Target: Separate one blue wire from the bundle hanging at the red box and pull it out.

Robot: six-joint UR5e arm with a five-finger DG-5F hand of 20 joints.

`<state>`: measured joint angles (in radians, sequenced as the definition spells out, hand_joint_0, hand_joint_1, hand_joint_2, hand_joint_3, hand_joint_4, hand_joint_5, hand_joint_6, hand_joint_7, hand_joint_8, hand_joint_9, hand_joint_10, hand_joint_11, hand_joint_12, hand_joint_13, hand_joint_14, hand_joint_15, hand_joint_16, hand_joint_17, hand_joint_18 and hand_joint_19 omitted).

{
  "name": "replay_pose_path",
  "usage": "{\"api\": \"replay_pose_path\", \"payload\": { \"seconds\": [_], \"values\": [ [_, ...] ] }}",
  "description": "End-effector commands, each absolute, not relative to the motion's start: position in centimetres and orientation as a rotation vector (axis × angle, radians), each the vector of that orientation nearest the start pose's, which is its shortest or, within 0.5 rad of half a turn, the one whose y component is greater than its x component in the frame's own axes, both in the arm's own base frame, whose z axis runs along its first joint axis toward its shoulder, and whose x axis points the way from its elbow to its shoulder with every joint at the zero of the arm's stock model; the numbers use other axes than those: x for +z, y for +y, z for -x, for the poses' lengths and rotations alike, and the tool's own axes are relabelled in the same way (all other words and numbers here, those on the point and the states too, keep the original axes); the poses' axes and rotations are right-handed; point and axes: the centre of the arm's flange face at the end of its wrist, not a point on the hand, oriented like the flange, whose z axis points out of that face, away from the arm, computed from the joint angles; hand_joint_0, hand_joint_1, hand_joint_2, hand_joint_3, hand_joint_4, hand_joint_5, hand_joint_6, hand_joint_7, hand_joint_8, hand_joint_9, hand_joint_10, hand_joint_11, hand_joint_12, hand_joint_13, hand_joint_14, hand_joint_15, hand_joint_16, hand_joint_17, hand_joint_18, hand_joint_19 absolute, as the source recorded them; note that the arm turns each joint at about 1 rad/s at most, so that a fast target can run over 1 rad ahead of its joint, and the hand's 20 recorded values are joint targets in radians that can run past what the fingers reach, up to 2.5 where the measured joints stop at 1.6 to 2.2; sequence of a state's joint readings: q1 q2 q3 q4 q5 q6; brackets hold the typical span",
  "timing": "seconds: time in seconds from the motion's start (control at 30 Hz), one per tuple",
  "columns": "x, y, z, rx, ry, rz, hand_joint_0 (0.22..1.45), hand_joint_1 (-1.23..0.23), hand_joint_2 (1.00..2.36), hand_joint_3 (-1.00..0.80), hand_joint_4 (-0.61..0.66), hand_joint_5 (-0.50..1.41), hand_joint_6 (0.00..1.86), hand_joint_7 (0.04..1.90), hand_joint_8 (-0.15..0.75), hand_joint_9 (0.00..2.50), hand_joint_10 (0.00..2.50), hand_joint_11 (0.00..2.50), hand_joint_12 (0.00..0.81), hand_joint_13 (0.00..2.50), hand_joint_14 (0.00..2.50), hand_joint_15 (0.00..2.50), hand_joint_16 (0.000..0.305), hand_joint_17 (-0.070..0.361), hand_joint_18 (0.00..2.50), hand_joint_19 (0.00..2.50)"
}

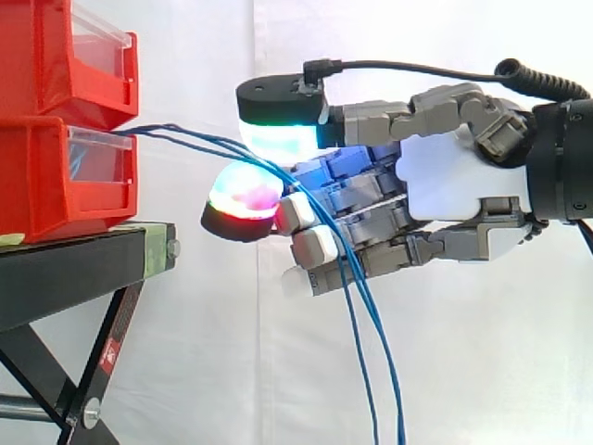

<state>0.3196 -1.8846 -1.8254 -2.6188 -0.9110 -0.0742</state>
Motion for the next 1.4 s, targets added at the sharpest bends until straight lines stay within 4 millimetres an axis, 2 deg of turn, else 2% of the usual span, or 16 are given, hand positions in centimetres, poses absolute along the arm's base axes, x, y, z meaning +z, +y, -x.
{"api": "replay_pose_path", "payload": {
  "seconds": [0.0, 0.13, 0.23, 0.27, 0.47, 0.7, 0.83, 0.9, 1.0, 1.2, 1.37],
  "values": [
    [25.29, -1.65, -56.97, 0.865, 1.036, -1.318, 0.63, -0.61, 1.03, -0.15, 0.25, -0.24, 0.86, 0.99, 0.341, 0.87, 0.01, 1.3, 0.336, 1.13, 0.02, 1.26, 0.032, 0.073, 0.64, 0.57],
    [25.2, -1.66, -56.96, 0.861, 1.038, -1.32, 0.64, -0.61, 1.03, -0.09, 0.25, -0.24, 0.86, 0.96, 0.341, 0.88, 0.01, 1.31, 0.332, 1.13, 0.02, 1.27, 0.032, 0.073, 0.64, 0.57],
    [25.2, -1.66, -56.96, 0.861, 1.038, -1.32, 0.65, -0.67, 1.03, -0.09, 0.26, -0.24, 0.86, 0.97, 0.342, 0.87, 0.01, 1.31, 0.339, 1.14, 0.02, 1.26, 0.032, 0.072, 0.65, 0.56],
    [25.2, -1.58, -56.96, 0.863, 1.039, -1.319, 0.67, -0.75, 1.03, -0.11, 0.27, -0.24, 0.87, 0.99, 0.336, 0.86, 0.01, 1.31, 0.335, 1.14, 0.02, 1.26, 0.032, 0.072, 0.65, 0.55],
    [25.21, -1.57, -56.98, 0.864, 1.037, -1.319, 0.73, -0.91, 1.02, -0.26, 0.26, -0.25, 0.88, 1.02, 0.334, 0.82, 0.01, 1.34, 0.338, 1.1, 0.02, 1.25, 0.031, 0.069, 0.64, 0.5],
    [25.28, -1.67, -56.95, 0.869, 1.031, -1.325, 0.78, -0.95, 1.01, -0.36, 0.26, -0.25, 0.88, 1.03, 0.33, 0.79, 0.01, 1.31, 0.33, 1.08, 0.02, 1.24, 0.029, 0.065, 0.63, 0.47],
    [25.25, -1.59, -56.9, 0.866, 1.037, -1.325, 0.71, -0.88, 1.01, -0.39, 0.26, -0.25, 0.89, 1.01, 0.332, 0.8, 0.01, 1.33, 0.331, 1.09, 0.02, 1.26, 0.029, 0.064, 0.64, 0.5],
    [25.22, -1.69, -56.87, 0.859, 1.041, -1.323, 0.63, -0.79, 1.01, -0.43, 0.27, -0.25, 0.88, 1.02, 0.34, 0.82, 0.01, 1.31, 0.331, 1.11, 0.02, 1.28, 0.029, 0.064, 0.63, 0.54],
    [25.16, -1.68, -56.91, 0.86, 1.04, -1.323, 0.59, -0.69, 1.01, -0.42, 0.27, -0.24, 0.88, 1.02, 0.342, 0.83, 0.01, 1.31, 0.334, 1.13, 0.02, 1.28, 0.029, 0.066, 0.63, 0.56],
    [25.29, -1.61, -57.08, 0.871, 1.029, -1.315, 0.59, -0.54, 1.01, -0.34, 0.27, -0.24, 0.87, 1.01, 0.345, 0.87, 0.01, 1.3, 0.33, 1.14, 0.02, 1.29, 0.031, 0.069, 0.63, 0.58],
    [25.31, -1.6, -57.11, 0.873, 1.027, -1.314, 0.62, -0.55, 1.02, -0.24, 0.26, -0.24, 0.86, 1.02, 0.342, 0.89, 0.01, 1.29, 0.328, 1.15, 0.02, 1.29, 0.031, 0.069, 0.64, 0.58]
  ]
}}
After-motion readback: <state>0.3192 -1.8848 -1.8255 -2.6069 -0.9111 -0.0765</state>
